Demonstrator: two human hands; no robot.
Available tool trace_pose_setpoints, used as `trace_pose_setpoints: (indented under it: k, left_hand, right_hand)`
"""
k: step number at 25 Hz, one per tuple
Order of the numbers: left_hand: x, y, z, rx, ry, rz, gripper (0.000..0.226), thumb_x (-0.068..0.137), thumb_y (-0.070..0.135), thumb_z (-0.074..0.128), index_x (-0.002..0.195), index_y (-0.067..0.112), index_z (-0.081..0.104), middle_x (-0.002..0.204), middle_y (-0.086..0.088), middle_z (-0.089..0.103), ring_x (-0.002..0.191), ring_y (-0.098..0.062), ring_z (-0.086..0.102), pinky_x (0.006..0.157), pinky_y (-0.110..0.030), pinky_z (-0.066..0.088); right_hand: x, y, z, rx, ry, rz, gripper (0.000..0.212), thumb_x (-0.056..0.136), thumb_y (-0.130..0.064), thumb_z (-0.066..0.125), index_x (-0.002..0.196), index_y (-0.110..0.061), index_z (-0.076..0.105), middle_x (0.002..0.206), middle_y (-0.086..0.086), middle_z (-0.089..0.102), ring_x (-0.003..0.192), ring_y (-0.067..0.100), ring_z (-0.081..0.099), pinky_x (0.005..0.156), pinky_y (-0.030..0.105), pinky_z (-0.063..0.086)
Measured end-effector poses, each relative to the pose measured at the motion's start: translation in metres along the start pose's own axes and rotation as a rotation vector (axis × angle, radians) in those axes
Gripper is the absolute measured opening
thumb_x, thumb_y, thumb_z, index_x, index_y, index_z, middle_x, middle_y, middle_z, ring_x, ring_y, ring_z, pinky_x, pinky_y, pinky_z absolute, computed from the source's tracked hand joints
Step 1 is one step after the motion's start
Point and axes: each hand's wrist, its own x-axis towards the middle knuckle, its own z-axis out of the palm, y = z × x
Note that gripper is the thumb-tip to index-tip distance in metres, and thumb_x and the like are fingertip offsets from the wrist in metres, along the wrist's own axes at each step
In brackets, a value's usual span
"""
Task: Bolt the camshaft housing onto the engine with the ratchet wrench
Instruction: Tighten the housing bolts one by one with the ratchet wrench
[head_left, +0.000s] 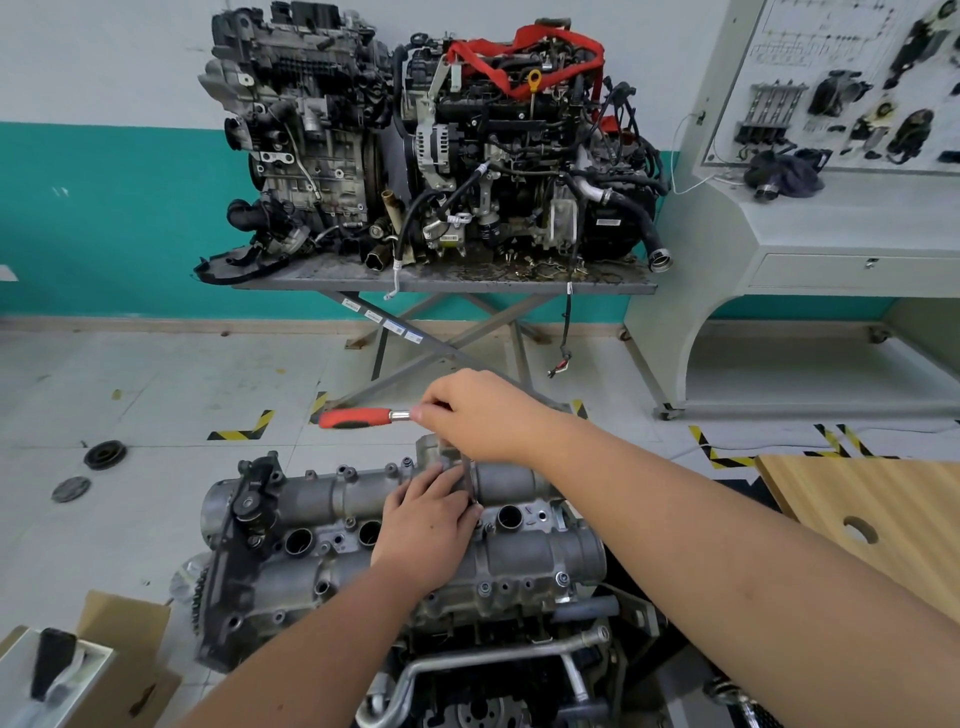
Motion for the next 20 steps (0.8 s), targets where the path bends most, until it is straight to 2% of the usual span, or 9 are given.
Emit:
trace_pose_setpoints:
  k: [3, 6, 8, 10, 12, 14, 16, 17, 20]
  left_hand:
    - [0.001, 0.000, 0.001, 0.012, 0.004, 0.003, 0.046, 0.100, 0.056, 0.026, 0.111, 0.034, 0.066, 0.155, 0.019, 0.033, 0.147, -0.012, 0.019, 0.114, -0.041, 0.019]
    - [0.001, 0.000, 0.001, 0.017, 0.009, 0.004, 0.048, 0.099, 0.057, 0.024, 0.110, 0.036, 0.066, 0.155, 0.021, 0.032, 0.147, -0.010, 0.018, 0.114, -0.042, 0.020]
    - [0.001, 0.000, 0.000, 0.008, 0.013, 0.000, 0.046, 0.100, 0.056, 0.026, 0.109, 0.036, 0.066, 0.155, 0.022, 0.032, 0.147, -0.010, 0.018, 0.113, -0.042, 0.021]
    - [0.000, 0.001, 0.000, 0.006, 0.005, 0.001, 0.044, 0.101, 0.054, 0.028, 0.110, 0.036, 0.067, 0.155, 0.022, 0.031, 0.148, -0.009, 0.017, 0.113, -0.042, 0.019]
    - [-0.001, 0.001, -0.001, 0.008, 0.000, 0.006, 0.042, 0.102, 0.053, 0.028, 0.110, 0.036, 0.066, 0.155, 0.021, 0.031, 0.148, -0.009, 0.016, 0.113, -0.040, 0.017]
    - [-0.001, 0.000, -0.001, 0.007, 0.004, 0.007, 0.042, 0.102, 0.053, 0.029, 0.111, 0.036, 0.066, 0.156, 0.021, 0.031, 0.148, -0.010, 0.016, 0.113, -0.039, 0.016]
    - [-0.001, 0.000, -0.001, -0.003, 0.000, 0.003, 0.042, 0.102, 0.053, 0.028, 0.110, 0.036, 0.066, 0.156, 0.021, 0.030, 0.148, -0.010, 0.016, 0.114, -0.040, 0.016]
    - [-0.001, 0.000, -0.001, -0.007, -0.002, 0.001, 0.042, 0.102, 0.054, 0.028, 0.110, 0.036, 0.066, 0.156, 0.021, 0.030, 0.148, -0.010, 0.016, 0.114, -0.041, 0.016]
    - [0.000, -0.001, 0.000, -0.007, -0.002, 0.007, 0.043, 0.101, 0.055, 0.028, 0.108, 0.037, 0.066, 0.156, 0.022, 0.031, 0.148, -0.011, 0.017, 0.114, -0.043, 0.018]
  right_hand:
    - [0.002, 0.002, 0.005, 0.427, 0.010, 0.211, 0.029, 0.103, -0.027, 0.047, 0.083, -0.012, 0.063, 0.065, 0.001, 0.068, 0.060, 0.013, 0.064, 0.065, 0.030, 0.050]
    - [0.007, 0.007, 0.012, 0.750, 0.125, 0.358, 0.027, 0.101, -0.018, 0.041, 0.093, -0.004, 0.062, 0.058, -0.002, 0.059, 0.055, 0.017, 0.058, 0.071, 0.037, 0.050]
    - [0.008, 0.007, 0.018, 0.751, 0.222, 0.414, 0.028, 0.099, -0.017, 0.036, 0.097, -0.001, 0.059, 0.055, -0.004, 0.057, 0.054, 0.015, 0.054, 0.068, 0.037, 0.049]
    - [0.004, 0.008, 0.021, 0.748, 0.273, 0.393, 0.025, 0.098, -0.020, 0.036, 0.089, -0.013, 0.059, 0.054, -0.007, 0.056, 0.055, 0.013, 0.053, 0.064, 0.035, 0.048]
    - [0.000, 0.008, 0.022, 0.754, 0.255, 0.351, 0.022, 0.095, -0.022, 0.040, 0.083, -0.022, 0.058, 0.054, -0.011, 0.055, 0.057, 0.012, 0.052, 0.061, 0.034, 0.046]
    - [-0.002, 0.009, 0.022, 0.742, 0.234, 0.342, 0.022, 0.090, -0.022, 0.041, 0.085, -0.014, 0.061, 0.055, -0.011, 0.055, 0.057, 0.012, 0.051, 0.060, 0.033, 0.045]
    - [-0.001, 0.010, 0.022, 0.735, 0.249, 0.355, 0.028, 0.089, -0.020, 0.041, 0.085, -0.002, 0.062, 0.057, -0.004, 0.054, 0.054, 0.012, 0.050, 0.058, 0.033, 0.044]
    - [-0.001, 0.009, 0.021, 0.730, 0.267, 0.360, 0.028, 0.089, -0.019, 0.041, 0.079, 0.000, 0.060, 0.058, 0.001, 0.053, 0.053, 0.014, 0.050, 0.058, 0.033, 0.043]
    - [0.001, 0.007, 0.021, 0.651, 0.350, 0.391, 0.026, 0.088, -0.020, 0.040, 0.068, -0.011, 0.052, 0.062, 0.010, 0.049, 0.056, 0.019, 0.050, 0.059, 0.035, 0.042]
